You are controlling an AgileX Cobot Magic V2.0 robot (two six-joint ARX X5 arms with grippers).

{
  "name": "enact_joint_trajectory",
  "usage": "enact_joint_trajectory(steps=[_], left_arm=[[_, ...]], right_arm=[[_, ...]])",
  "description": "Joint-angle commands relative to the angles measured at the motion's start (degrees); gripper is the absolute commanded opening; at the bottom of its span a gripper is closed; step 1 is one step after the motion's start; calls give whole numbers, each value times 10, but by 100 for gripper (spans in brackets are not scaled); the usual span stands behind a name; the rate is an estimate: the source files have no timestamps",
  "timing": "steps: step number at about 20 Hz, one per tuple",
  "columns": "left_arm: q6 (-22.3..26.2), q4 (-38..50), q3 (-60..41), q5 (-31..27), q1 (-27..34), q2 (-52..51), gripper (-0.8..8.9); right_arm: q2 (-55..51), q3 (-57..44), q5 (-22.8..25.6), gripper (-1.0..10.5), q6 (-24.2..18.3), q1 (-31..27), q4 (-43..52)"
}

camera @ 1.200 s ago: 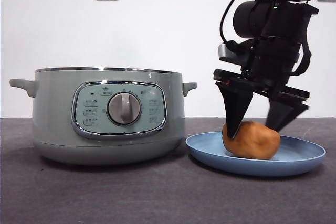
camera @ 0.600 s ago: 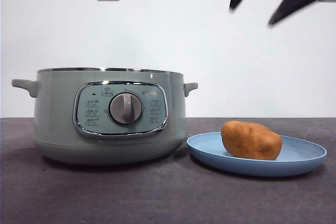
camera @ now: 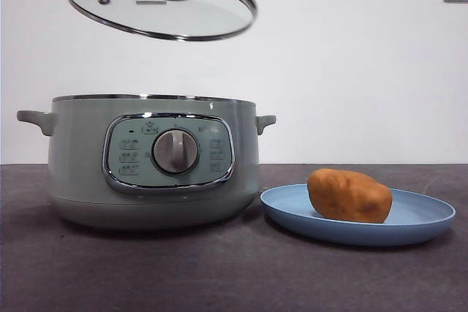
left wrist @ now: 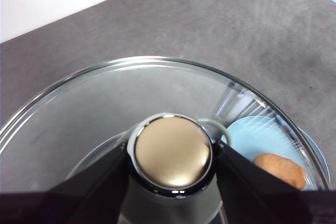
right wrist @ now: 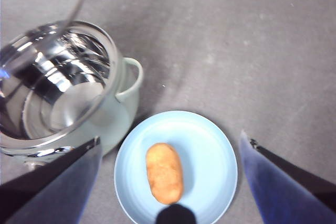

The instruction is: Take the potato out from the steamer,put the potato on the plate,close the lid

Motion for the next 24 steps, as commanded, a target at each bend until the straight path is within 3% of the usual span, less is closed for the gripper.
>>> enact_joint_trajectory(steps=[1,10,24], left_arm=[[-6,50,-21,-7,-17,-8,-8],[-19,106,-153,-42,-29,-16,-8],[-25,92,-214,-88,-14,-17,-9]], right_arm=[[0,-1,1,440,-2,-1,2],[0,-1,1,439,-2,-1,2],[0,-1,1,438,-2,-1,3]])
